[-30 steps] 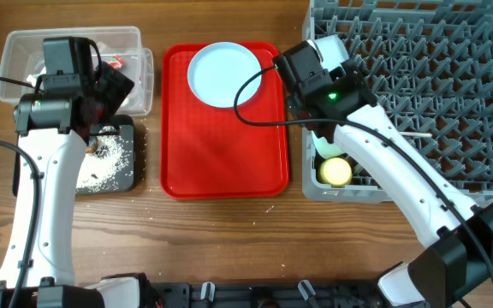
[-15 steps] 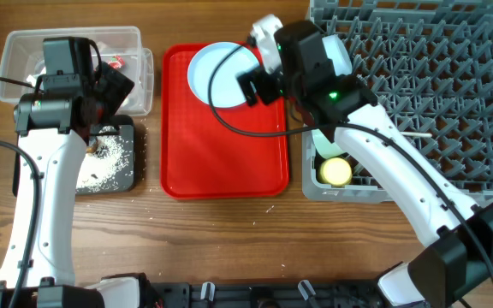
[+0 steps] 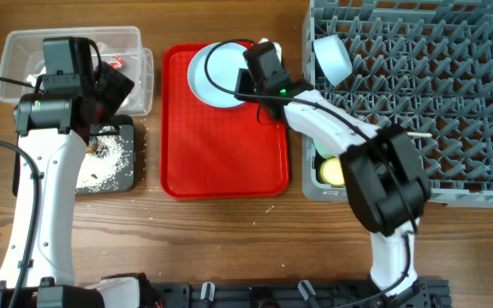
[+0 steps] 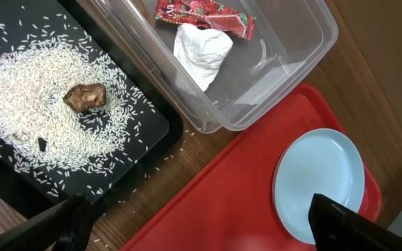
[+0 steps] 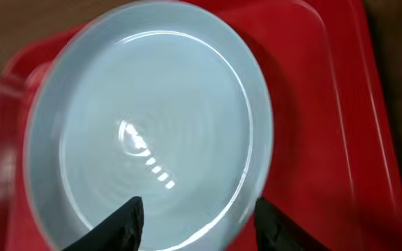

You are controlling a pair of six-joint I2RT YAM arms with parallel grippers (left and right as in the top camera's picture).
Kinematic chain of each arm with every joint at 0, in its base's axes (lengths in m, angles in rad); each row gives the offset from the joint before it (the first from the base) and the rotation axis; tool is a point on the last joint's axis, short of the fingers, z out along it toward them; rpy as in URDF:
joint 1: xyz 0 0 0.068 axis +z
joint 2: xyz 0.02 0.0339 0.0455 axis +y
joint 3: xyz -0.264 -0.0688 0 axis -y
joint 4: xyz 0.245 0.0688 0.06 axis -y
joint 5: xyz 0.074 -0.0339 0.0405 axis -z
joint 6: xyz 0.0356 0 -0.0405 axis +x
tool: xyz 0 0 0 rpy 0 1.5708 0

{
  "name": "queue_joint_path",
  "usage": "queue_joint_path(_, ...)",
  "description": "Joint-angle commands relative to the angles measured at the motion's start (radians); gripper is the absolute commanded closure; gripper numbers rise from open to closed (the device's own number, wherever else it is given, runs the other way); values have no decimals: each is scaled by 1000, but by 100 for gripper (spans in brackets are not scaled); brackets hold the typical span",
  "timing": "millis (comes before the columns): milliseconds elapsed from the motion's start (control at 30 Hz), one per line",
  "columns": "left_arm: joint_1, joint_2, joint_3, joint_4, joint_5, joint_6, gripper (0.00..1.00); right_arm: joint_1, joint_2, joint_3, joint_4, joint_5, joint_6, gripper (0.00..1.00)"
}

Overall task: Sort waste into correct bins and load items into the dishwasher rack
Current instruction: 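Reach the right gripper to the light-blue plate and grasp its rim, then lift the plate into the rack and stand it upright, release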

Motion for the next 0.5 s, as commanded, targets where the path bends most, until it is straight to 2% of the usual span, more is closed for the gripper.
queue_joint_path(0,4,-16,14,0,2,6,0,3,53,6,12,56,103,50)
queue_joint_path(200,4,-16,14,0,2,6,0,3,112,6,3,60,124,56)
queue_joint_path(333,5,-16,14,0,2,6,0,3,113,6,-50,60,131,77)
queue_joint_path(400,4,-16,14,0,2,6,0,3,113,6,-86,57,129,94)
queue_joint_path(467,4,-16,14,0,2,5,0,1,107,6,-94,26,98,96)
